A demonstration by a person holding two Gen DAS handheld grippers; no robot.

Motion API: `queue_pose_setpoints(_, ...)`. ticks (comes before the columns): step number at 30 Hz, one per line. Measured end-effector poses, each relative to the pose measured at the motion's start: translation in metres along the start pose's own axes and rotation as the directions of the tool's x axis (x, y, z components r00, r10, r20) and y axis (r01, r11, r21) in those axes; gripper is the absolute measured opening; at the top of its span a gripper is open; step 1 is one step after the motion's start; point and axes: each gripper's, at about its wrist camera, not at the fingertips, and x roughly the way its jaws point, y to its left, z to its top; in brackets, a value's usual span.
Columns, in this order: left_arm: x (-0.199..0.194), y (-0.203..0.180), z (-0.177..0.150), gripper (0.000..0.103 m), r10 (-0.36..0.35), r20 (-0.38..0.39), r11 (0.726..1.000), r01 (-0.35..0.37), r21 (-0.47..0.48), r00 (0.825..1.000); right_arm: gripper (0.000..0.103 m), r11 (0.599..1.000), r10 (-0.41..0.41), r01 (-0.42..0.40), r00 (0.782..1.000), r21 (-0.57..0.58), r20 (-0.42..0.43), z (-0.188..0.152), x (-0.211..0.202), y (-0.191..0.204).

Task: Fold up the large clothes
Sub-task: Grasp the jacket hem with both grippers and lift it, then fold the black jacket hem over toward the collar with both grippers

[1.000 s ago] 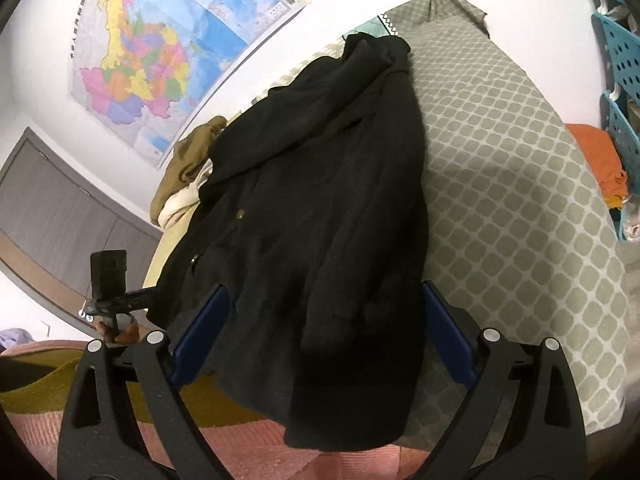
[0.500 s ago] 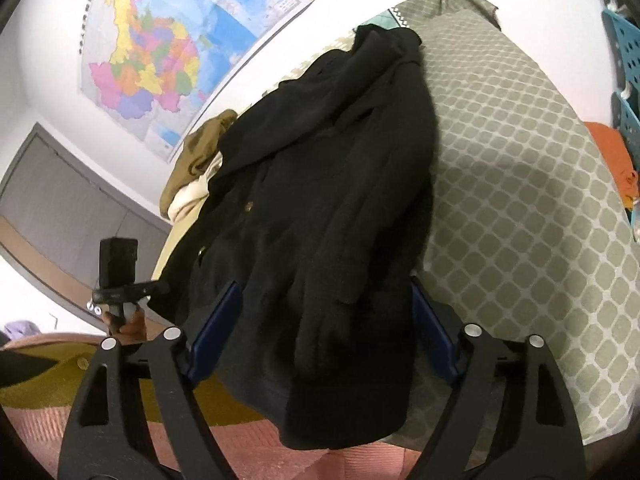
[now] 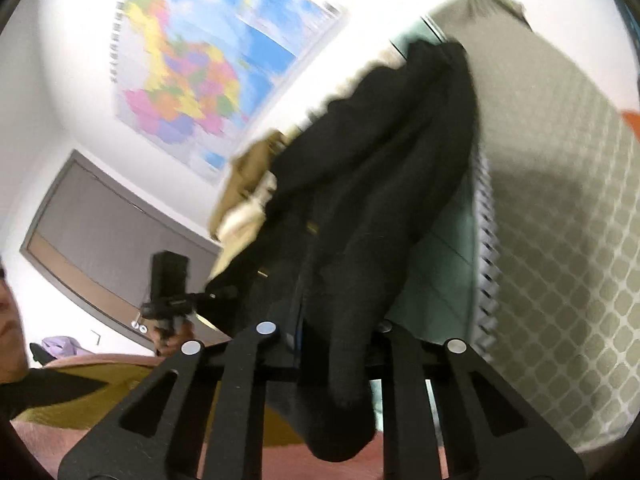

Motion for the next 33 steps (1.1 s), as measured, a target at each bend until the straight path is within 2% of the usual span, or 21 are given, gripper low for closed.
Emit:
queue_pose_setpoints(6,-0.062,-0.011,0.002,0.018,-0.025,0.131,0.999,0.020,0.039,0.991,0.012,0.993,0.082,-0.075,0.994,-0.093,0.077,-0.003,-0.025,0.053)
queue_pose_setpoints(8,-0.072,-0.009,0.000,0.018,-0.040,0.148,0.999,0.036,0.029,0.988,0.011,0.988,0.115,-0.105,0.989,-0.113,0.088,-0.009,-0.031,0.064)
queue_pose_setpoints(10,-0.074,-0.003,-0.003,0.019,-0.053,0.139,0.998,0.050,0.027,0.989,0.011,0.987,0.122,-0.111,0.989,-0.118,0.089,-0.013,-0.034,0.068)
queue_pose_setpoints(12,-0.066,0.003,-0.005,0.019,-0.053,0.107,0.998,0.051,0.020,0.993,0.011,0.989,0.091,-0.081,0.993,-0.127,0.076,-0.018,-0.032,0.066)
queue_pose_setpoints(14,-0.052,0.013,-0.003,0.019,-0.046,0.060,0.999,0.048,-0.025,0.997,0.011,0.993,0.092,-0.087,0.994,-0.082,0.058,-0.018,-0.024,0.058)
queue_pose_setpoints(17,-0.052,0.018,0.004,0.019,-0.074,0.058,0.996,0.077,-0.044,0.996,0.011,0.996,0.083,-0.081,0.995,-0.044,0.058,-0.015,-0.019,0.051)
queue_pose_setpoints(22,-0.067,0.008,0.030,0.019,-0.074,0.082,0.997,0.075,-0.008,0.994,0.011,0.993,0.107,-0.101,0.990,-0.060,0.097,0.014,-0.019,0.060)
queue_pose_setpoints(25,-0.075,0.000,0.055,0.019,-0.061,0.096,0.998,0.060,0.016,0.993,0.011,0.993,0.106,-0.100,0.988,-0.066,0.111,0.045,-0.013,0.066)
queue_pose_setpoints(33,-0.078,-0.004,0.142,0.021,-0.064,0.105,0.998,0.063,0.005,0.992,0.012,0.994,0.107,-0.105,0.979,-0.022,0.176,0.135,0.010,0.055)
